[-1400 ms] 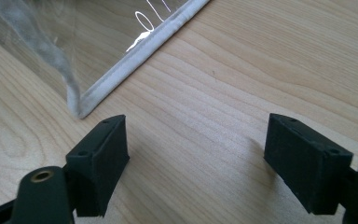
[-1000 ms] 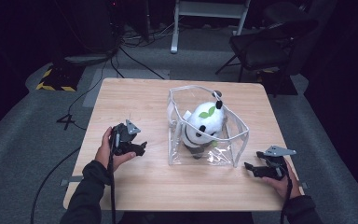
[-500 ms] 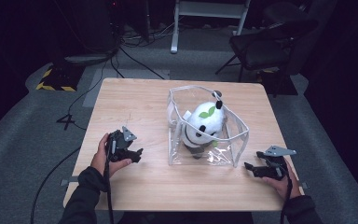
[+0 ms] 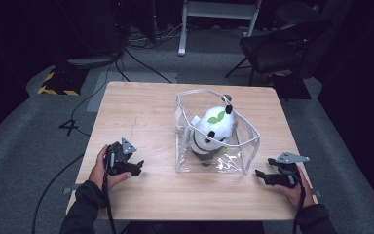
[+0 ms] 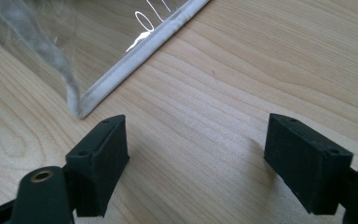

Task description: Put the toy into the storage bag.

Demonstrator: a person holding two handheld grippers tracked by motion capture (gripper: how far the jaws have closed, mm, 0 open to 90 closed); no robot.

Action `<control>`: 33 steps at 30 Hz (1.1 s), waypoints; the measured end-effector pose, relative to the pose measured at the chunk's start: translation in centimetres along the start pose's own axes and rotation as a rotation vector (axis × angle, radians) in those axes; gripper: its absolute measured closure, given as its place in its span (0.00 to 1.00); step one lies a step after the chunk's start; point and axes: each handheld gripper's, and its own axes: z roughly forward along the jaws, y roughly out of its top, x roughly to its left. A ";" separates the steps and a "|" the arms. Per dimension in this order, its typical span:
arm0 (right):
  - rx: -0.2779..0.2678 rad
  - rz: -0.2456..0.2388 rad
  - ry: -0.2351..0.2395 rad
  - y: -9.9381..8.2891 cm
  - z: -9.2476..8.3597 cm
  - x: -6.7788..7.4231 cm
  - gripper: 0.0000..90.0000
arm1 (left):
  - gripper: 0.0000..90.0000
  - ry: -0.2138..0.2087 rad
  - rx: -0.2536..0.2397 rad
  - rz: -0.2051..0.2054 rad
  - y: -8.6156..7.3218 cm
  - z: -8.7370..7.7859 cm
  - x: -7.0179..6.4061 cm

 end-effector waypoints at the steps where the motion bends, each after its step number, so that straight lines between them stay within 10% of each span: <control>1: 0.000 0.000 0.000 0.0 0.0 0.0 0.24 | 0.18 0.001 0.003 0.000 -0.2 0.0 0.0; 24: 0.000 0.000 0.000 0.0 0.0 0.0 0.24 | 0.18 0.020 0.023 0.004 -3.9 -0.5 -0.6; 33: 0.000 0.000 0.000 0.0 0.0 0.0 0.24 | 0.18 -0.018 -0.018 -0.054 -5.4 -0.8 -0.4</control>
